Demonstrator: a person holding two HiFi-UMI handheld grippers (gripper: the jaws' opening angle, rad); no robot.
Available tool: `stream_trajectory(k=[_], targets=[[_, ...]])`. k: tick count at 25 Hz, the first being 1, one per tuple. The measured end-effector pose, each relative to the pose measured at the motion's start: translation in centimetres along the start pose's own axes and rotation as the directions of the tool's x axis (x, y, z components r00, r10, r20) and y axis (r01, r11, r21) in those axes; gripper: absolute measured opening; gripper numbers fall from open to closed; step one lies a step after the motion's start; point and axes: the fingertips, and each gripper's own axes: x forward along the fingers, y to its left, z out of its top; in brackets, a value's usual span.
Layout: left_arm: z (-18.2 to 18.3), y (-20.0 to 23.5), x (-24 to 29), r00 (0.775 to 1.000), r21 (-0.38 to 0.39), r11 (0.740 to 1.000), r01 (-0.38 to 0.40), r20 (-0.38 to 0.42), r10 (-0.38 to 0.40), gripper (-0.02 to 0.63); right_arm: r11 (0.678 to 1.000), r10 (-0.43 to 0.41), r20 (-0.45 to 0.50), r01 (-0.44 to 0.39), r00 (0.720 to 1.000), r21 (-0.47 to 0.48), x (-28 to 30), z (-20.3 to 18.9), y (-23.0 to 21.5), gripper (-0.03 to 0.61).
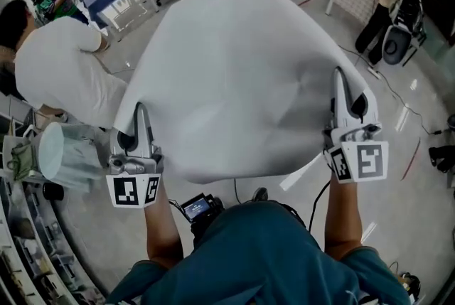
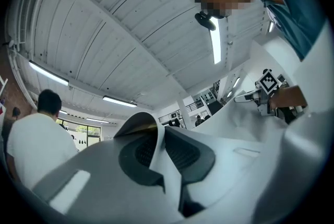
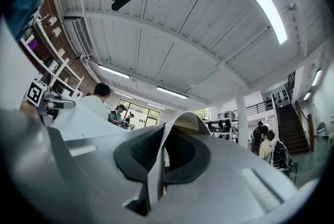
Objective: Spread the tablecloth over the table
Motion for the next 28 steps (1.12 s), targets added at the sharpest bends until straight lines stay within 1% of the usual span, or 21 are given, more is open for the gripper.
stream_trajectory(k=[7, 11, 14, 17, 20, 24, 28], targets=[[0.6, -1.2, 0.2, 0.999, 0.033, 0.998, -0.045, -0.015, 0.045, 0.003, 0.998, 0.052, 0.027, -0.053, 0.998, 0.026, 1.0, -0.6, -1.3, 0.012], [0.5, -0.6, 0.3, 0.998, 0.035, 0.998, -0.056, -0.018, 0.056, 0.003, 0.998, 0.06, 0.034, -0.061, 0.998, 0.035, 1.8, -0.7, -1.2, 0.012], [-0.2, -1.1, 1.3, 0.998, 0.045, 0.997, -0.057, -0.024, 0.058, 0.003, 0.997, 0.062, 0.033, -0.064, 0.997, 0.043, 2.5, -1.7, -2.0, 0.012], [-1.0, -1.2, 2.6, 0.998, 0.045, 0.998, -0.045, -0.03, 0.047, 0.003, 0.997, 0.054, 0.026, -0.055, 0.998, 0.046, 3.3, -2.6, -2.7, 0.012], [-2.1, 0.0, 3.8, 0.999, 0.037, 0.999, -0.03, -0.028, 0.031, 0.003, 0.998, 0.041, 0.022, -0.042, 0.999, 0.045, 4.7, -2.9, -2.2, 0.012], [-4.1, 1.5, 5.5, 1.0, 0.003, 1.0, 0.01, -0.026, -0.01, 0.003, 0.999, 0.004, 0.002, -0.005, 1.0, 0.032, 5.8, -3.4, -1.5, 0.012], [-5.6, 3.7, 7.9, 0.999, -0.023, 0.999, 0.042, -0.018, -0.043, 0.003, 0.999, -0.03, -0.016, 0.031, 0.999, 0.014, 8.1, -3.5, -0.9, 0.012]])
